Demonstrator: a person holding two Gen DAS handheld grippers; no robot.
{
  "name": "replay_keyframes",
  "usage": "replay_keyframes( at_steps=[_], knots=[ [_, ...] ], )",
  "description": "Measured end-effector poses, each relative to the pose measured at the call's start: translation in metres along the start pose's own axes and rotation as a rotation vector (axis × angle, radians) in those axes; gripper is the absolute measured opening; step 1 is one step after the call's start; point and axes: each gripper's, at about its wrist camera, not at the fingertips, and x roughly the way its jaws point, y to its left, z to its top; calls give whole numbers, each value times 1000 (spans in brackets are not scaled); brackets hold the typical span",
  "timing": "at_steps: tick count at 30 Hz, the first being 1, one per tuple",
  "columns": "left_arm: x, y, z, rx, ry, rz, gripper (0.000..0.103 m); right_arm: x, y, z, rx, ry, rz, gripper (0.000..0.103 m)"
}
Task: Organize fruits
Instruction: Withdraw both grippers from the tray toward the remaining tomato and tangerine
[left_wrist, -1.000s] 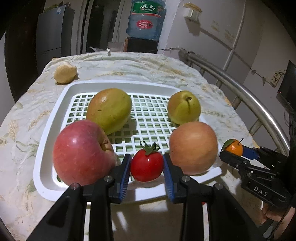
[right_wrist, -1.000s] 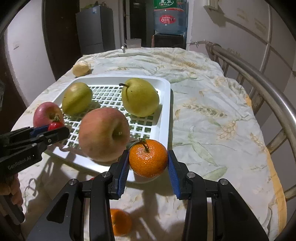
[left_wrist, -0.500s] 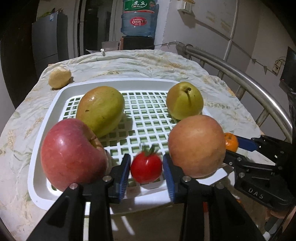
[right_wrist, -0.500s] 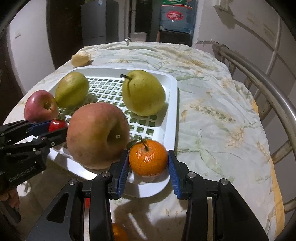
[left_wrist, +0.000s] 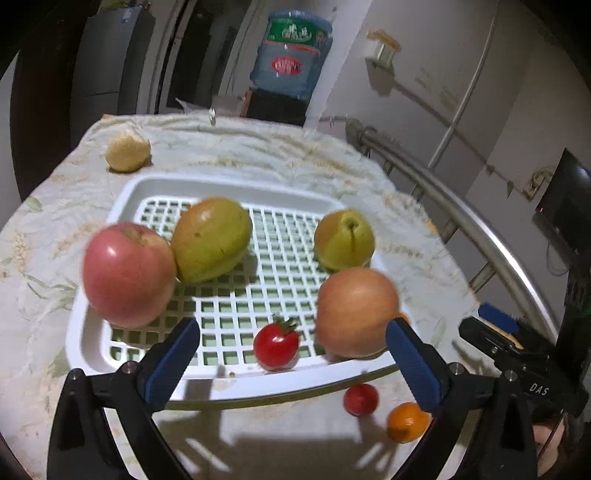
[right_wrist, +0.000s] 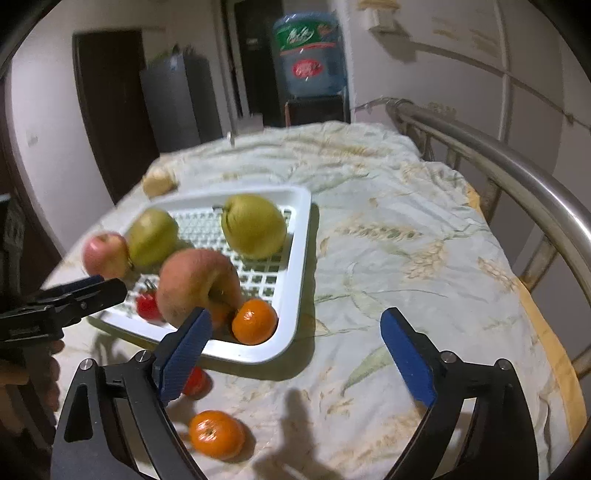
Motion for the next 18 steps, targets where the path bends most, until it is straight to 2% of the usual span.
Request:
replay_keyframes(
  at_steps=[5,10,18],
  knots=[
    [-37,-2,8,-10,-83,-4,103,-38,-7,2,60,-87,39,96],
    [-74,-9,11,17,-171,22,103,-76,-8,3,75,-167,57,100],
    [-120,-26,2,66,-267,25,103,-132,0,0,78,-277,100,103]
  ],
)
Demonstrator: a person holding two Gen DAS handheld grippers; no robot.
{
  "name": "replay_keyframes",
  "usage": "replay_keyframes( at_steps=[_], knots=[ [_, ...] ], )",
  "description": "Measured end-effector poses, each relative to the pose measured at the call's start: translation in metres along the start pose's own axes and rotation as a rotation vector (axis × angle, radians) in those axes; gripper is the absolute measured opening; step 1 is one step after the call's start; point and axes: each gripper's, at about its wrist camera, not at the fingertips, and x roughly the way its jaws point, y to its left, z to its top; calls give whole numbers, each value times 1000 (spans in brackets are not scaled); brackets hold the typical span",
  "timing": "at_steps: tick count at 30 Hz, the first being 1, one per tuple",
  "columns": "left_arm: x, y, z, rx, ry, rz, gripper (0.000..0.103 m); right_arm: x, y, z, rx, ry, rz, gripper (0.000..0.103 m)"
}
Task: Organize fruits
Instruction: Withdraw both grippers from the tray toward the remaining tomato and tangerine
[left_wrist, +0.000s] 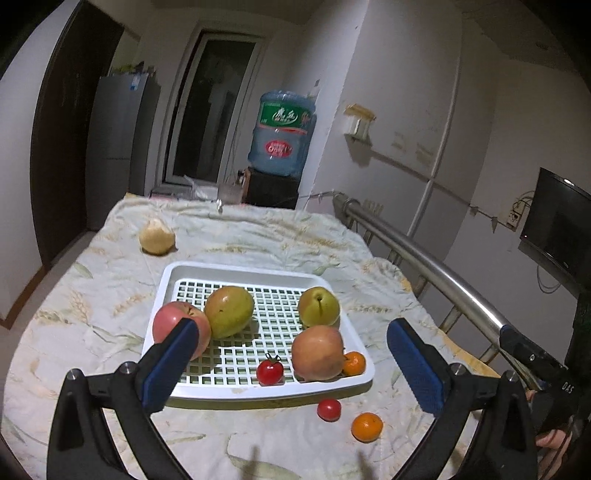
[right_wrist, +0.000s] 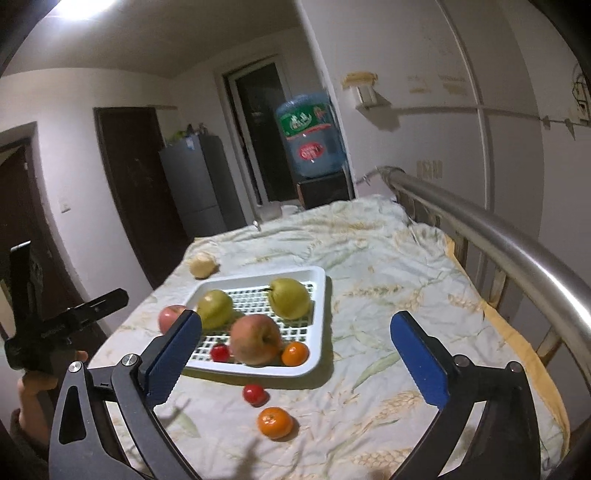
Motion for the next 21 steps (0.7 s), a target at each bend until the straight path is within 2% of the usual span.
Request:
replay_keyframes(
  at_steps=[11,21],
  knots=[
    [-36,-16,-13,25,-29,-19,103,-44,23,-7,-48,-50,56,103],
    [-30,-22,-43,59,40,-1,103,-49,26,-35,-82,3,56,103]
  ],
)
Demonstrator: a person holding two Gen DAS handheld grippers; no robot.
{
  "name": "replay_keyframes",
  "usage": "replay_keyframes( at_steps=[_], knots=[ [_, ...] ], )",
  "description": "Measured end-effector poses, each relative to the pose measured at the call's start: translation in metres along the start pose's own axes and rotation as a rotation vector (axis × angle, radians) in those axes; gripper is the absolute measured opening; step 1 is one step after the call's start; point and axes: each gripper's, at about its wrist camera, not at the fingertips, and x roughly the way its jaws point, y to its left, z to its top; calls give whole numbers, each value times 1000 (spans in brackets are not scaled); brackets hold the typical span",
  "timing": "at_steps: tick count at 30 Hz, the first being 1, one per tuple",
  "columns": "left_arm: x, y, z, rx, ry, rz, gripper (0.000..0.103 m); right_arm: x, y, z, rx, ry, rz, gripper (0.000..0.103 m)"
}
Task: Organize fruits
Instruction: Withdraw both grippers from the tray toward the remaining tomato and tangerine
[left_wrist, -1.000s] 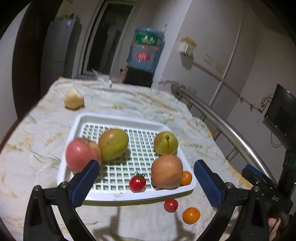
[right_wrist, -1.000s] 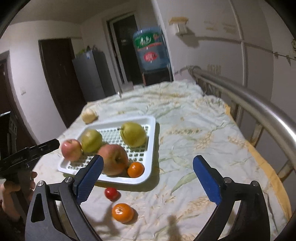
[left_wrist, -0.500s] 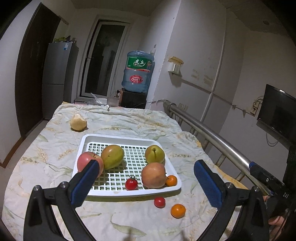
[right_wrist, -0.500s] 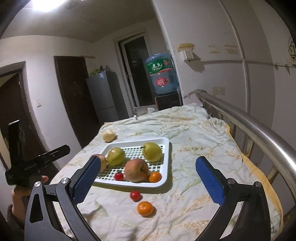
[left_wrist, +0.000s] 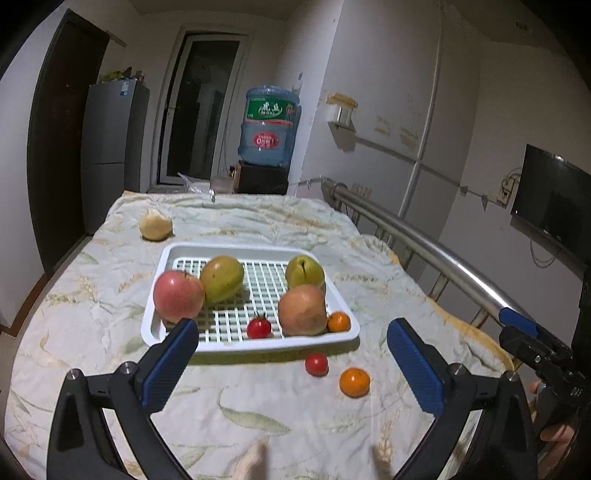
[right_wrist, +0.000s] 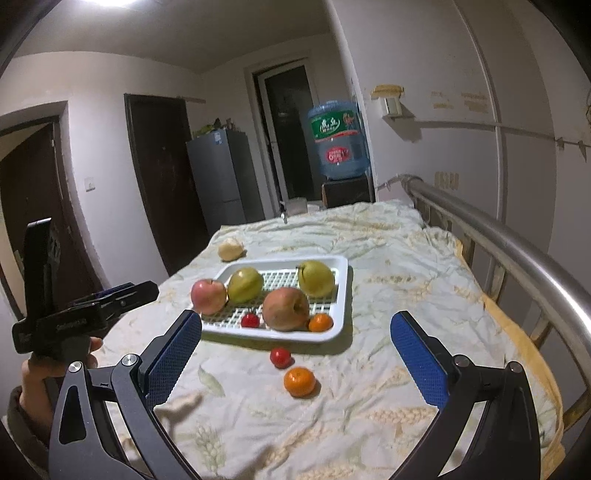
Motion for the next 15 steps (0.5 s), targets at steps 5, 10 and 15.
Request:
replay_keyframes(
  at_steps=[5,10,15],
  knots=[
    [15,-3,-14,14,51,9,103,12,-7,-15,13,52,-13,103],
    [31,-3,-28,27,103,19,103,26,-13,-31,20,108,-30,103],
    [52,1,-41,9,173,19,103,40,-17,-44,15,165,-37,103]
  ],
)
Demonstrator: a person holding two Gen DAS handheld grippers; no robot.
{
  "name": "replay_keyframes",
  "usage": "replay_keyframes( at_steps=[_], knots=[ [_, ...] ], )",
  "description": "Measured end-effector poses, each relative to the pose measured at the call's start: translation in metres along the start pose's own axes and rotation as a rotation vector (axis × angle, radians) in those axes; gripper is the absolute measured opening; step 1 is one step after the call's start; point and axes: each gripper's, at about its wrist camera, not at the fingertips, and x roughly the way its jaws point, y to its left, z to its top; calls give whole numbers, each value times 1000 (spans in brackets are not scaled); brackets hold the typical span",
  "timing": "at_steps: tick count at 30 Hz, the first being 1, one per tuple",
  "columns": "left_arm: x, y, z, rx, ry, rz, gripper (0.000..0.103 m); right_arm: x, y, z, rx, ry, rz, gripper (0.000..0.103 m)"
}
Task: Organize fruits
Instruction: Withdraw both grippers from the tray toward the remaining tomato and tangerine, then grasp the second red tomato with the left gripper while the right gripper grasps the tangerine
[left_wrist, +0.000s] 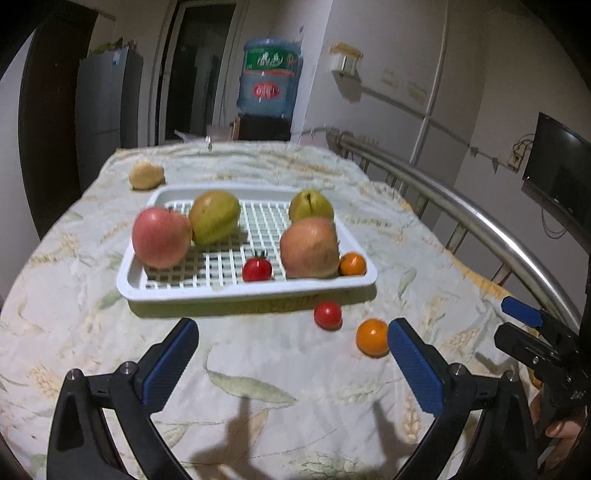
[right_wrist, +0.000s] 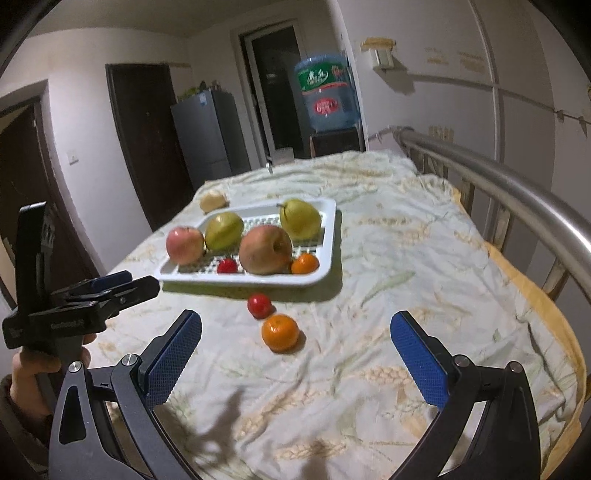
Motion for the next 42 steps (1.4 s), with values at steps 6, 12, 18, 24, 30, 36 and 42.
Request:
replay_keyframes(
  at_steps=[6,12,18,24,30,36,42],
  knots=[
    [29,1,-6,-16,78,-8,103,16,0,-9,-28,58,-16,103],
    [59,-1,-6,-38,146,-18,103,35,2,-17,-55,120,-23,103],
    [82,-10,-2,-31,174,-11,103,52,9,-20,-85,169,-27,103],
    [99,-17,0,-7,195,2,103,69,16,-23,-121,210,-42,103],
    [112,-20,2,9,208,11,103,82,18,-24,-132,225,-76,102],
    [123,-21,4,10,218,16,99,97,21,-25,-149,252,-91,99],
    [129,-20,5,10,225,19,95,110,24,-25,-152,268,-85,96]
  ],
)
